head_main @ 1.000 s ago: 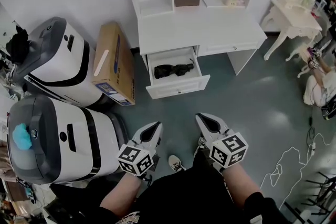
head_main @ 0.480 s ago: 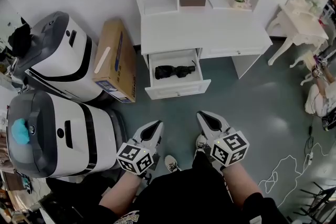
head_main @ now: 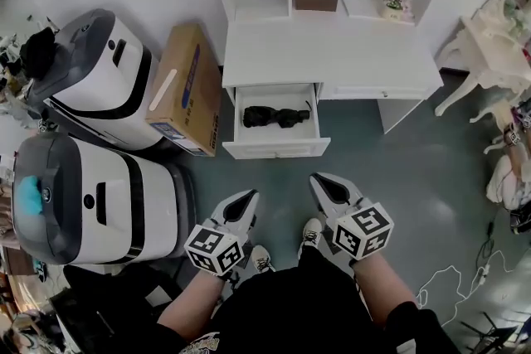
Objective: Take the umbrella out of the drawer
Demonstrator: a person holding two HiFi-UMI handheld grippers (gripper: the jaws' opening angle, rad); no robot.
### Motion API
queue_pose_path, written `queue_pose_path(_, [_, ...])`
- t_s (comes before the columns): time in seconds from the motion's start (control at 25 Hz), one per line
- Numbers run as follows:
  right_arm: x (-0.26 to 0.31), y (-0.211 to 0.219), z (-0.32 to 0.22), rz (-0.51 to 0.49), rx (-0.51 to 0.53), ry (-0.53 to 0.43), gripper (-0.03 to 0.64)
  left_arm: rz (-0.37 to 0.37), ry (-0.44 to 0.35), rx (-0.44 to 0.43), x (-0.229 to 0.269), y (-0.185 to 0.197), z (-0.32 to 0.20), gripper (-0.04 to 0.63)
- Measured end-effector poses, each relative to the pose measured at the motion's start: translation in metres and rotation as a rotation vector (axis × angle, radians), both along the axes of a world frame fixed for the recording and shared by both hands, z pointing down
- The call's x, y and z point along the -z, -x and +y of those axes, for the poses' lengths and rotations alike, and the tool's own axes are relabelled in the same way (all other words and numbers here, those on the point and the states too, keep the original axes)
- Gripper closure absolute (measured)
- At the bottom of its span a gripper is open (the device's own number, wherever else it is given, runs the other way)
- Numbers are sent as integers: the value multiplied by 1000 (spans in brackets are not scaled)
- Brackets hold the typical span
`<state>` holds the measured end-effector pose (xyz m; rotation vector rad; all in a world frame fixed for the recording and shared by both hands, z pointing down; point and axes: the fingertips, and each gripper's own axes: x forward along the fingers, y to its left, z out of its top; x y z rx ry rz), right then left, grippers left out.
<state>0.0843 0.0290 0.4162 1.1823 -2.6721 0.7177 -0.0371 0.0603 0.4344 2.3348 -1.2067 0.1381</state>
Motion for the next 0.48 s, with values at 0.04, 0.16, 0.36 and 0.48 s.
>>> queue_pose_path(0.04, [-1, -3, -5, -1, 12, 1, 589, -3, 2, 8, -1, -4, -3, 595])
queue_pose_path(0.16, [-5, -14, -19, -4, 45, 5, 589, -12, 6, 34, -2, -16, -13, 595])
queue_pose_path(0.36, [-16, -31, -39, 0, 109, 14, 589, -24, 9, 77, -4, -34, -31, 595])
queue_pose_path(0.48, [-21, -38, -50, 4, 142, 21, 589, -30, 11, 100, -4, -45, -40, 595])
